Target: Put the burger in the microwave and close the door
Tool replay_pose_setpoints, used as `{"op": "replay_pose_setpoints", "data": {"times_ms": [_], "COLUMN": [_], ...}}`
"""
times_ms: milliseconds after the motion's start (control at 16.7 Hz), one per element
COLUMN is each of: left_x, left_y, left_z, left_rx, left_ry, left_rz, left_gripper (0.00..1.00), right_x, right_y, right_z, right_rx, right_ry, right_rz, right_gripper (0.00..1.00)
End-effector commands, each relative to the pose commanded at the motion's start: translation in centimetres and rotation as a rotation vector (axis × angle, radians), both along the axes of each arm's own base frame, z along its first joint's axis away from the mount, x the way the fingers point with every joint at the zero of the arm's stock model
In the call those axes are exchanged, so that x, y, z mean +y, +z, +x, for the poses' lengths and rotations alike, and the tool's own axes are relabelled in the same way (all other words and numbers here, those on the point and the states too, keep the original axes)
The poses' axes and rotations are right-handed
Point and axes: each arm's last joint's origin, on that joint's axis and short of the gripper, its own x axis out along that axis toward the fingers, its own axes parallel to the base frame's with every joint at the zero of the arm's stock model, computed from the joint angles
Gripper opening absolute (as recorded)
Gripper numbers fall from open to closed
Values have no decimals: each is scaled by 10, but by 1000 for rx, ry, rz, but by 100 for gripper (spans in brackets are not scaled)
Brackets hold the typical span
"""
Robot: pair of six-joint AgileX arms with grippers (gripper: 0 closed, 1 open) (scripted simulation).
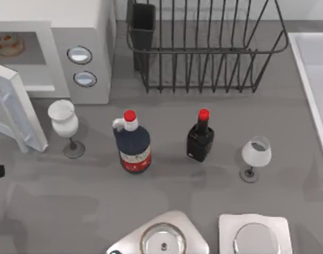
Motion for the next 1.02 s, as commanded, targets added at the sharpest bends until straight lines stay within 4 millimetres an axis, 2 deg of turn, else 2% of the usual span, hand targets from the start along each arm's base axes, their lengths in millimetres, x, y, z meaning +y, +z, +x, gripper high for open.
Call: {"op": "replay_pose_setpoints", "data": {"times_ms": [120, 240, 660, 840, 1020], "left_x": [-19, -29, -29, -21, -19], "left_y": [0, 0, 3, 9, 8], "left_z": [-3, -6, -3, 18, 52], "left_rx": [-8, -20, -27, -31, -21], "left_ry": [0, 13, 29, 72, 88], "left_rz": [-1, -3, 11, 76, 103], "left_gripper": [0, 0, 0, 0, 0], "right_x": [0, 0, 0, 0, 0], "right_y": [0, 0, 0, 0, 0], "right_z": [0, 0, 0, 0, 0], "right_rx": [0, 0, 0, 0, 0], "right_ry": [0, 0, 0, 0, 0], "right_rz": [0, 0, 0, 0, 0], "right_gripper": [100, 100, 100, 100, 100]}}
